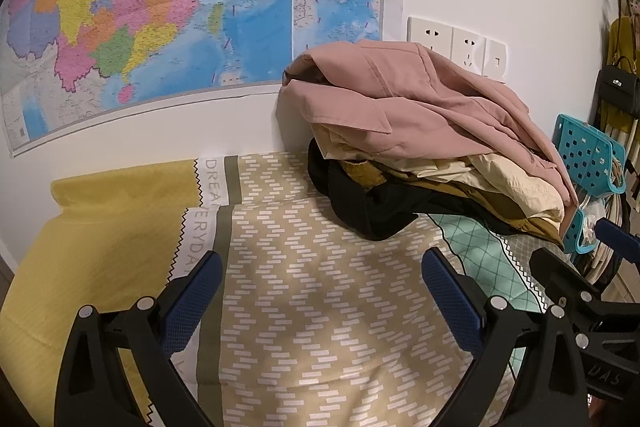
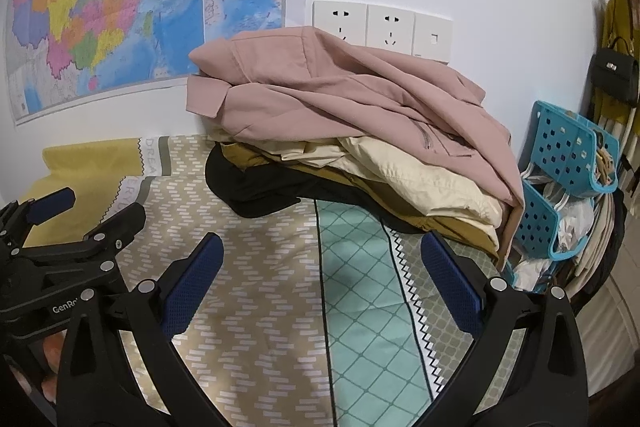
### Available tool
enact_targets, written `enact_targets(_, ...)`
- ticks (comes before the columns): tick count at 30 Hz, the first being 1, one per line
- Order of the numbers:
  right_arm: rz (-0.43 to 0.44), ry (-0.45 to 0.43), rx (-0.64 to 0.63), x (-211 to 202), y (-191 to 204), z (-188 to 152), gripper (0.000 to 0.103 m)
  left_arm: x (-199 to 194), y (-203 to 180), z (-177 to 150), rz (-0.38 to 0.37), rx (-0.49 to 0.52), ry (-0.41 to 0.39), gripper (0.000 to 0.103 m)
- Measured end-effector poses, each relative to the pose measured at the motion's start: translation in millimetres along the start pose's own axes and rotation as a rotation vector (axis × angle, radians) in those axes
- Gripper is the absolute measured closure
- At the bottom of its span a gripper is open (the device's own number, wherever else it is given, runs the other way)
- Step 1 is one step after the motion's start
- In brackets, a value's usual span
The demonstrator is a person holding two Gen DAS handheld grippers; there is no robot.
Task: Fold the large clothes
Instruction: 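Grasp the pink jacket on the pile with both grippers and lift it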
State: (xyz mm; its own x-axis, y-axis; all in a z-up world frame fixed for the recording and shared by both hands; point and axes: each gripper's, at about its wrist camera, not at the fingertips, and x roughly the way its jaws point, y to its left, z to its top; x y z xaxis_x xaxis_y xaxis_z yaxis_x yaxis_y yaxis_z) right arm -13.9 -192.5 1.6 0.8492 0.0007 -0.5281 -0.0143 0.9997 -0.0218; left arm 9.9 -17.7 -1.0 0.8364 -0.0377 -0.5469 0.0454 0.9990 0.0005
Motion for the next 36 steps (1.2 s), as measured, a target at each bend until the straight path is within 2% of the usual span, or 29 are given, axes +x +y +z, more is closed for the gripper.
enact_targets(4,0.013,-0.008,-0.014,3,-2,6,0.005,5,-2,6,-0.006,0.009,-0.006,0.007)
enact_targets(9,0.037,-0.030,-0.051,10,-7,23,0.005,22,1,20,-0.060,-0.010,0.017,0.007)
enact_targets(13,0.062,-0.071,-0.124,19,-9,48,0.005,42,2,35,-0.074,-0.027,0.025,0.007)
enact_targets(15,0.044,-0.085,-0.164,26,-9,61,0.005,52,2,42,-0.090,-0.035,0.026,0.007)
enact_targets(18,0.075,-0.110,-0.227,45,-10,87,0.005,66,4,52,-0.092,-0.052,0.016,0.007)
enact_targets(21,0.126,-0.092,-0.270,71,-8,114,0.006,82,12,59,-0.100,-0.082,0.012,0.007)
enact_targets(25,0.129,-0.053,-0.360,115,3,146,0.006,106,25,65,-0.103,-0.117,0.037,0.007)
enact_targets(29,0.182,0.009,-0.415,152,13,166,0.006,121,35,66,-0.089,-0.117,0.042,0.007)
enact_targets(32,0.188,0.005,-0.450,171,19,178,0.006,127,40,66,-0.101,-0.122,0.043,0.007)
enact_targets(36,0.266,0.045,-0.485,190,23,190,0.006,132,43,65,-0.122,-0.107,0.030,0.007)
